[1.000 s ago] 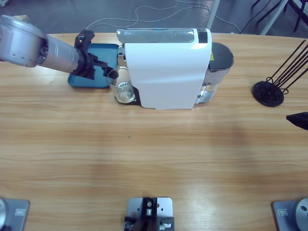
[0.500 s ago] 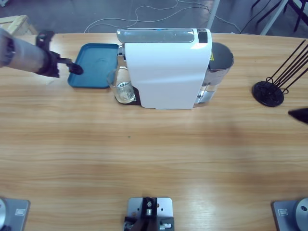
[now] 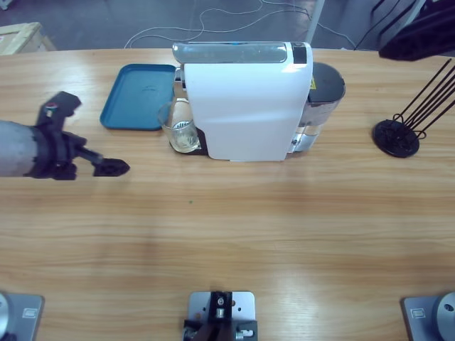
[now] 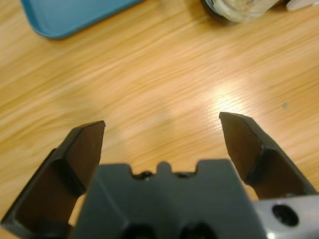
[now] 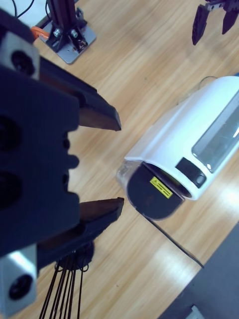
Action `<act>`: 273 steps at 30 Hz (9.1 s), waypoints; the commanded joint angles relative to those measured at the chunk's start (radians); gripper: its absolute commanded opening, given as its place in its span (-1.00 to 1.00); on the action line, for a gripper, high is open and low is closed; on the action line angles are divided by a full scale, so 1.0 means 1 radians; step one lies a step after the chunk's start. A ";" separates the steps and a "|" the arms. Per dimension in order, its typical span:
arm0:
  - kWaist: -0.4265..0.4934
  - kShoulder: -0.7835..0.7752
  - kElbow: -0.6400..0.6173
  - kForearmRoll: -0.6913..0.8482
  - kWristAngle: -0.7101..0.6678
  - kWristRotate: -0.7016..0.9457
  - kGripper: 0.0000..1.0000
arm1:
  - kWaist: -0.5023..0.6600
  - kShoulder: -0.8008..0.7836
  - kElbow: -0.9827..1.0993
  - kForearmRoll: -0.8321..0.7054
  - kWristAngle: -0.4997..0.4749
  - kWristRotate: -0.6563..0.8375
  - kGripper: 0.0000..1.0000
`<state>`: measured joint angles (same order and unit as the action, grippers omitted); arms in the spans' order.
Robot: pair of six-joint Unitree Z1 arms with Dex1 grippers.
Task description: Pour coffee
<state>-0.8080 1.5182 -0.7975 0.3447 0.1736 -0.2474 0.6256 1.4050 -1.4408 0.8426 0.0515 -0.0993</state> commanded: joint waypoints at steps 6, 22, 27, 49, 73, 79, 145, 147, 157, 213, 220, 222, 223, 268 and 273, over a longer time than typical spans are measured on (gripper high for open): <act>-0.013 0.269 -0.134 -0.136 -0.006 -0.003 0.98 | -0.003 -0.063 0.059 0.025 0.004 0.003 0.14; -0.029 0.361 -0.245 -0.135 -0.016 0.006 0.98 | -0.004 -0.139 0.140 0.018 -0.007 -0.003 0.14; -0.067 0.243 -0.129 -0.128 -0.010 -0.008 0.98 | -0.004 -0.122 0.093 0.051 0.003 -0.001 0.45; -0.096 -0.875 0.207 0.061 -0.031 0.111 0.91 | -0.090 0.585 -0.737 0.371 0.022 -0.009 -1.00; -0.096 -0.866 0.278 -0.027 -0.045 0.134 0.81 | 0.016 0.705 -0.851 0.510 -0.010 0.049 -1.00; -0.096 -0.868 0.279 -0.027 -0.045 0.134 0.81 | 0.018 0.708 -0.835 0.515 -0.036 0.050 -1.00; -0.096 -0.845 0.281 -0.039 -0.048 0.143 0.96 | -0.018 0.562 -0.878 0.586 -0.025 0.059 1.00; -0.096 -0.845 0.281 -0.039 -0.048 0.143 0.96 | -0.018 0.560 -0.874 0.587 -0.025 0.059 1.00; -0.096 -0.841 0.279 -0.039 -0.048 0.143 0.96 | -0.018 0.557 -0.870 0.586 -0.027 0.061 1.00; -0.096 -0.809 0.273 -0.039 -0.048 0.143 0.95 | -0.044 0.531 -0.796 0.586 -0.007 0.040 1.00; -0.096 -0.809 0.272 -0.039 -0.048 0.143 0.95 | -0.044 0.525 -0.792 0.586 -0.008 0.040 1.00; -0.096 -0.809 0.272 -0.039 -0.048 0.143 0.95 | -0.044 0.524 -0.791 0.587 -0.009 0.040 1.00; -0.096 -0.809 0.272 -0.039 -0.048 0.143 0.95 | -0.044 0.523 -0.790 0.587 -0.009 0.040 1.00; -0.096 -0.822 0.304 -0.079 -0.031 0.137 0.96 | -0.045 0.442 -0.732 0.579 0.008 -0.019 1.00; -0.096 -0.796 0.314 -0.099 -0.029 0.137 0.96 | -0.045 0.039 -0.291 0.161 0.030 -0.035 1.00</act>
<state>-0.9014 0.6861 -0.5260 0.2742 0.1360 -0.1149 0.5863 1.8499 -2.1718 1.3880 0.0518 -0.1164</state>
